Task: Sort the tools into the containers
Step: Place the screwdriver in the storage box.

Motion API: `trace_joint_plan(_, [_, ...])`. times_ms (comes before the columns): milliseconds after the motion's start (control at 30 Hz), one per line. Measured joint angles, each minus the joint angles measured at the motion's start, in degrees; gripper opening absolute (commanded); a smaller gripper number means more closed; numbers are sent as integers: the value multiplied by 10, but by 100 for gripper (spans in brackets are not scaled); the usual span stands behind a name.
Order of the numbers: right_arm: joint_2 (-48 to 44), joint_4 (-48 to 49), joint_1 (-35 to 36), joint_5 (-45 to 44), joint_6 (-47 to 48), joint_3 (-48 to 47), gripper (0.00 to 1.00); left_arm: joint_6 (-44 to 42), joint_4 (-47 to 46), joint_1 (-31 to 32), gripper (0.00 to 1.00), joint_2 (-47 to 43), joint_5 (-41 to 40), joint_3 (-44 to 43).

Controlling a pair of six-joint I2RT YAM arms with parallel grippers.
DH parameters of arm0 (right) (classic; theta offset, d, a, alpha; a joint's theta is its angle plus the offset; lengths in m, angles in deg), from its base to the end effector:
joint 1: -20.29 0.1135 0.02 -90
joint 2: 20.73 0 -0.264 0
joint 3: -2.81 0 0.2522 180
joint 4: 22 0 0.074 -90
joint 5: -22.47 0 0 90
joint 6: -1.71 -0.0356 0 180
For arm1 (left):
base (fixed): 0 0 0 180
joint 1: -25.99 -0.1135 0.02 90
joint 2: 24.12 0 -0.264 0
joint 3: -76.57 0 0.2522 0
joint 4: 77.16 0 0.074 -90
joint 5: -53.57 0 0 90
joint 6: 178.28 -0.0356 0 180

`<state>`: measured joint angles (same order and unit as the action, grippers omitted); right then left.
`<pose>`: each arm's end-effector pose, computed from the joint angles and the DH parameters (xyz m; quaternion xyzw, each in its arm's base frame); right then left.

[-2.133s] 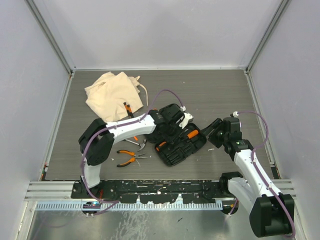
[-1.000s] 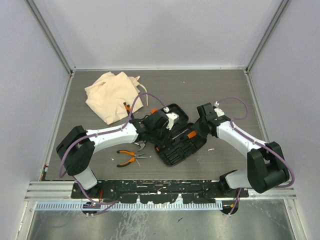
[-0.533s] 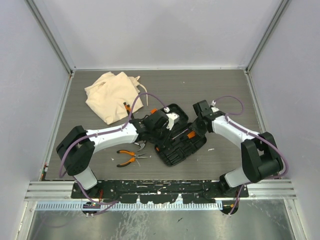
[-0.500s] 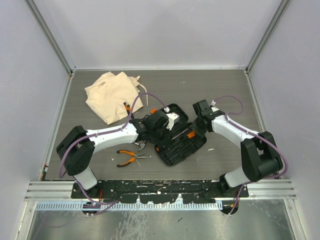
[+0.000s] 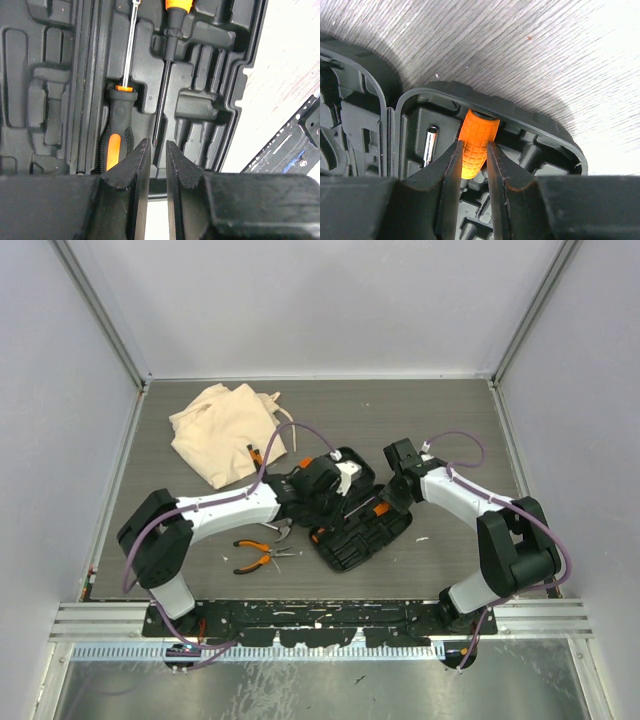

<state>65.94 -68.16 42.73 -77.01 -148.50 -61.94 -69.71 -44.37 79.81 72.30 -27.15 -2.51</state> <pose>0.2605 0.1012 0.1817 0.3315 0.9207 0.0642 0.1959 0.2080 -0.2941 0.2169 0.3100 0.8847 -0.2621 0.2293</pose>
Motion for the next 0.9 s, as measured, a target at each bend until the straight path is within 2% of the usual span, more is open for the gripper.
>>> trace_joint_plan(300, [0,0,0,0,0,0,29,6,10,3,14,49,2,-25])
trace_joint_plan(900, [0,4,0,0,0,2,27,6,27,14,10,67,21,-32])
